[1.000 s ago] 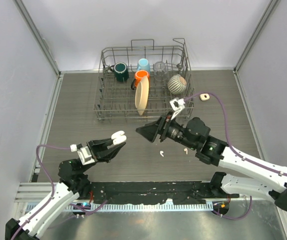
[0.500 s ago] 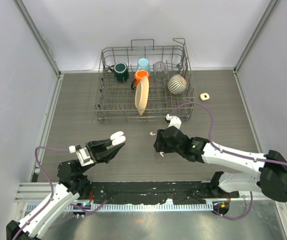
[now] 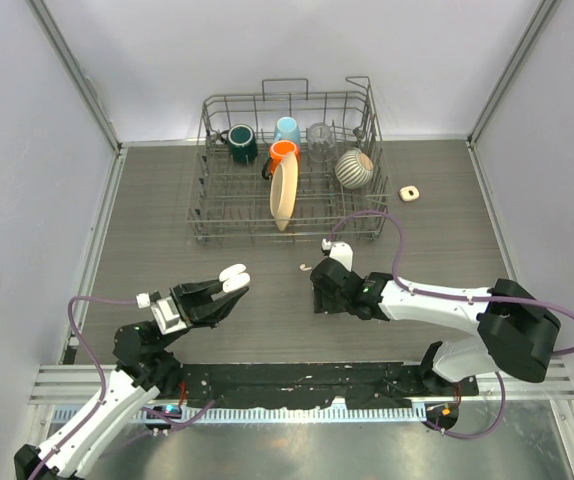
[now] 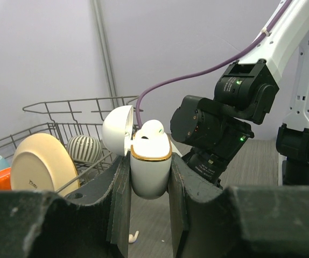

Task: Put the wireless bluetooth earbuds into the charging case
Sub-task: Pick up the earbud from the center of the board.

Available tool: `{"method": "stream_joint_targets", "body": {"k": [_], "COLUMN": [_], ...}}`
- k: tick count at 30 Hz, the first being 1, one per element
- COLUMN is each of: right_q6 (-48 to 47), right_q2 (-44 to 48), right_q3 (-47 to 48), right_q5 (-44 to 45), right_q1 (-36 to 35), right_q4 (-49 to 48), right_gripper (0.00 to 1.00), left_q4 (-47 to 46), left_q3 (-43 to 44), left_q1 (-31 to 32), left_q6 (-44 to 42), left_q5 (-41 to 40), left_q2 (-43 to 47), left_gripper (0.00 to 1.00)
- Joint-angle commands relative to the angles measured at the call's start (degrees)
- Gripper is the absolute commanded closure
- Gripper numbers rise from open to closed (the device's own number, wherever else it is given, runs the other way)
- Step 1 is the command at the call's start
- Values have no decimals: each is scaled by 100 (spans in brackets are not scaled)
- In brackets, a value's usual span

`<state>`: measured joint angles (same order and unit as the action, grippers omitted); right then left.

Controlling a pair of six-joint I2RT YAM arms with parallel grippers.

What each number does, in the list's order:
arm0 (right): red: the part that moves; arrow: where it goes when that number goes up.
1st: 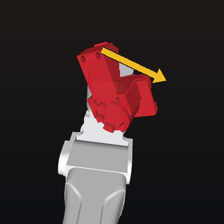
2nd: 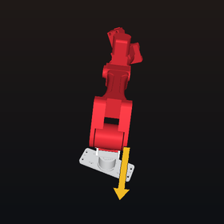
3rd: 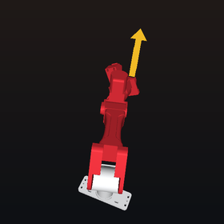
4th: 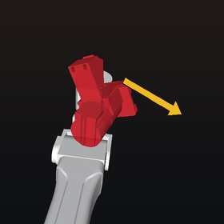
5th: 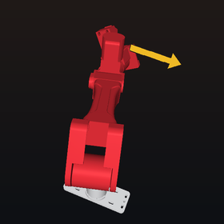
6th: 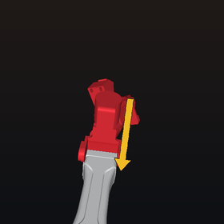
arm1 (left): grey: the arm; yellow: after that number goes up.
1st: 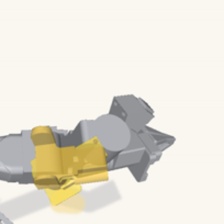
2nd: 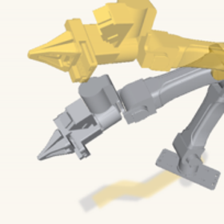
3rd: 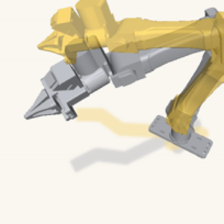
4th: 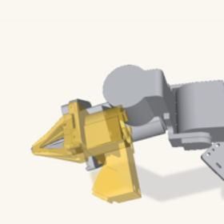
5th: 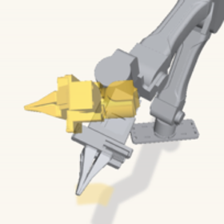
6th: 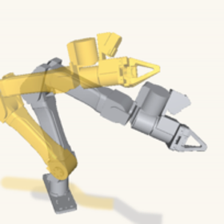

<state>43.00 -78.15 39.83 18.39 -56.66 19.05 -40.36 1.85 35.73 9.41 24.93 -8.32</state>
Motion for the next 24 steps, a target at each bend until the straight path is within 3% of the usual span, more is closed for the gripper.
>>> {"method": "stream_joint_targets", "body": {"k": [1, 24], "right_q6": [-178, -337], "right_q2": [-86, -640], "right_q3": [218, 490], "right_q5": [200, 384], "right_q1": [-38, -38], "right_q4": [-173, -191], "right_gripper": [47, 58], "left_q4": [10, 142], "left_q3": [-150, -150], "left_q1": [-4, -13], "left_q6": [-97, -71], "left_q5": [-137, -181], "left_q2": [137, 278], "left_gripper": [100, 100]}}
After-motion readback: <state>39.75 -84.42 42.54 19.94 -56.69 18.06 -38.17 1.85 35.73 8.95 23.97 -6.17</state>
